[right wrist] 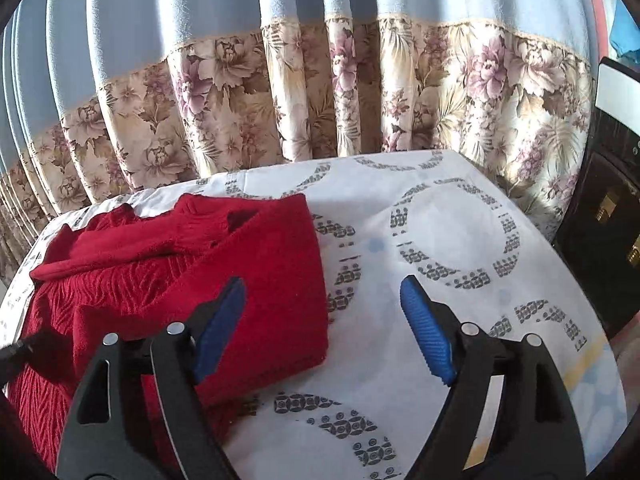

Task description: Fold small clothes

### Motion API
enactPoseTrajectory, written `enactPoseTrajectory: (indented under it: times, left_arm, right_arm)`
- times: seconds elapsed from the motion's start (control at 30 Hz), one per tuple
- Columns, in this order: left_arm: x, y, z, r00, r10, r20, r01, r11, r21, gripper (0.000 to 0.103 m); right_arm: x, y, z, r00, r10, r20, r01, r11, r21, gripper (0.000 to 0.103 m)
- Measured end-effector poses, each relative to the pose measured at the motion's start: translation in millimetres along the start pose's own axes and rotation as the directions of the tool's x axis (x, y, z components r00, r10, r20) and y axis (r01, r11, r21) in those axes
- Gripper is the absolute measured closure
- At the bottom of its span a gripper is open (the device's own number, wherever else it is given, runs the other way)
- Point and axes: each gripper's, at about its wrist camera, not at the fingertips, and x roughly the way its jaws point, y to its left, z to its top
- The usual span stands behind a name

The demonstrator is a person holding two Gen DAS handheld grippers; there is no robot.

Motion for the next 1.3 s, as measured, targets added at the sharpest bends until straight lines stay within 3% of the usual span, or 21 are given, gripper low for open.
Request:
enactPoseTrajectory:
  times: [0.17,0.33,0.53,0.67,0.8,0.9,1.03,1.07,1.1,1.17,1.2,1.27,1.3]
  left_arm:
    - [-4.6,19.6,12.6,1.000,-0.012,0.004,0.012,1.000,-0.014,0.098]
    - [-13.9,31.7,33.6,0.997,0.021,0.080,-0.025,0.998,0.051,0.098]
    - [-29.7,42.7,83.3,0.980,0.025,0.197,-0.056,0.987,0.153,0.098]
    - [-25.2,48.7,101.3,0.981,0.026,0.194,-0.058,0.986,0.158,0.098]
    - [-22.7,55.6,100.5,0.980,0.009,0.198,-0.036,0.990,0.133,0.098]
    - [-16.6,63.4,94.0,0.983,-0.008,0.185,-0.011,0.995,0.103,0.098]
    - [-18.0,67.1,82.9,0.981,-0.043,0.191,0.026,0.995,0.091,0.098]
    - [-19.0,67.4,80.6,0.980,-0.050,0.192,0.034,0.996,0.088,0.098]
    - [-19.6,67.7,78.5,0.980,-0.059,0.190,0.044,0.996,0.083,0.098]
    - [-21.1,67.1,74.2,0.980,-0.069,0.187,0.054,0.995,0.080,0.098]
    - [-21.9,67.4,72.4,0.980,-0.075,0.185,0.061,0.995,0.076,0.098]
    - [-25.2,66.7,68.9,0.979,-0.089,0.183,0.075,0.994,0.079,0.098]
    - [-27.6,65.8,68.2,0.978,-0.093,0.187,0.078,0.993,0.083,0.098]
  right_arm:
    - [3.8,3.1,-2.4,1.000,0.021,-0.016,-0.021,1.000,0.000,0.020]
    - [5.5,2.9,-2.4,0.999,0.043,-0.025,-0.043,0.999,0.015,0.020]
    - [7.5,8.9,2.1,0.996,0.086,-0.038,-0.085,0.996,0.019,0.020]
    - [10.9,29.2,11.1,0.981,0.179,-0.072,-0.181,0.983,-0.023,0.019]
    - [18.1,61.0,10.7,0.970,0.205,-0.131,-0.224,0.963,-0.151,0.016]
    - [34.1,64.1,20.6,0.987,0.126,-0.103,-0.138,0.982,-0.126,0.016]
    - [72.8,81.3,34.6,0.974,0.161,-0.158,-0.185,0.971,-0.152,0.017]
    - [83.0,85.5,34.8,0.972,0.152,-0.181,-0.183,0.968,-0.169,0.022]
    - [94.3,90.4,33.6,0.970,0.130,-0.207,-0.169,0.968,-0.185,0.043]
    - [112.0,95.7,28.9,0.961,0.104,-0.257,-0.156,0.969,-0.192,0.059]
    - [110.3,96.3,28.4,0.963,0.108,-0.247,-0.158,0.969,-0.192,0.076]
    - [101.6,94.5,29.1,0.961,0.139,-0.237,-0.185,0.966,-0.180,0.091]
    - [92.4,91.8,31.0,0.966,0.146,-0.213,-0.185,0.967,-0.174,0.093]
